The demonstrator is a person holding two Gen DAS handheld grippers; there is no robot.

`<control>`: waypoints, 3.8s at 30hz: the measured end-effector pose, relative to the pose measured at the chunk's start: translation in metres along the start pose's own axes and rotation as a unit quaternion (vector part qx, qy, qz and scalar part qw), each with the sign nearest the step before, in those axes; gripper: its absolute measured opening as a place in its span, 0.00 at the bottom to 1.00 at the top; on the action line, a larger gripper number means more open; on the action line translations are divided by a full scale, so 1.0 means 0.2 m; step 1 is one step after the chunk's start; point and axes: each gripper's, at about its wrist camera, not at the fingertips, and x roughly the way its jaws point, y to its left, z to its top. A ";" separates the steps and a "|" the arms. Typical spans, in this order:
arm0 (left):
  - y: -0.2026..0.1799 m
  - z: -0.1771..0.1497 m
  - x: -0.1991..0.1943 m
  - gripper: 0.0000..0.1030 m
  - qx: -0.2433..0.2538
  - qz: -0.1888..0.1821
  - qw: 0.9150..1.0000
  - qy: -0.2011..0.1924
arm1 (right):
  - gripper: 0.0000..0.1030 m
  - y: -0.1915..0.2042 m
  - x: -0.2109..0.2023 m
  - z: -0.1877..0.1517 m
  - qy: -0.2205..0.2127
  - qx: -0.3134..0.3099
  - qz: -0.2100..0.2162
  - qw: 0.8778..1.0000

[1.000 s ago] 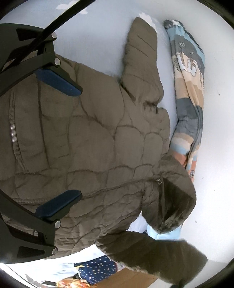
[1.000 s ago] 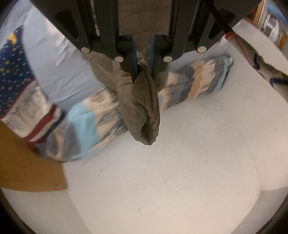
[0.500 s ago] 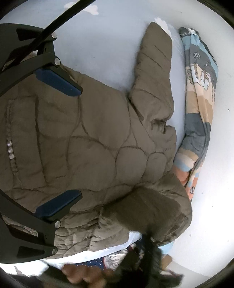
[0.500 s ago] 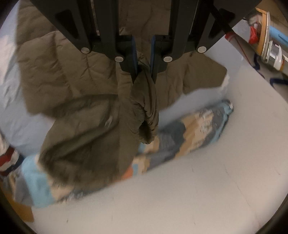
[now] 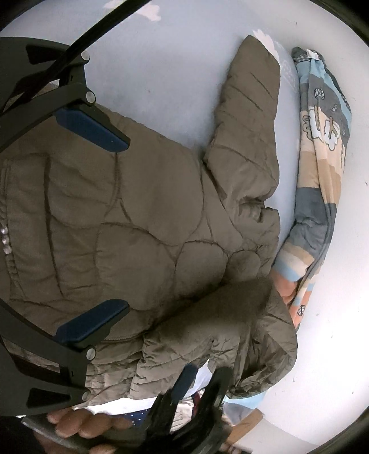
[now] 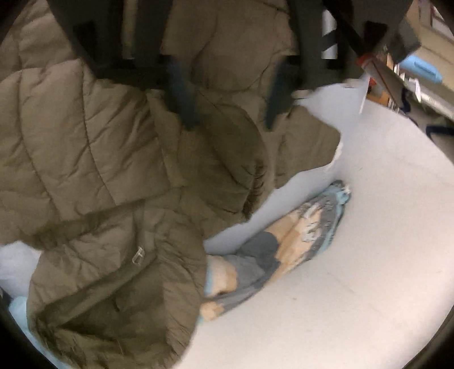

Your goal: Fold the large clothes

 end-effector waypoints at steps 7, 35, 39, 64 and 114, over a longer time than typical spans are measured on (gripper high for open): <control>-0.06 0.00 0.01 1.00 0.025 0.007 1.000 -0.014 | 0.73 -0.21 -0.28 -0.05 -0.039 0.010 -0.035 0.999; -0.02 0.04 0.08 1.00 0.013 0.019 1.000 0.002 | 0.63 -0.92 -0.23 0.11 0.031 0.074 -0.304 0.949; 0.00 0.05 0.07 1.00 0.008 0.019 1.000 0.004 | 0.64 -0.92 -0.22 0.10 0.036 0.079 -0.317 0.944; 0.03 0.07 0.01 1.00 0.019 0.036 0.999 0.001 | 0.73 0.17 -0.43 -0.43 -0.007 -0.085 -0.242 0.966; 1.63 0.88 0.11 0.13 -0.307 -0.030 0.934 -0.178 | 0.73 -0.02 -0.42 -0.51 -0.082 -0.073 -0.201 0.974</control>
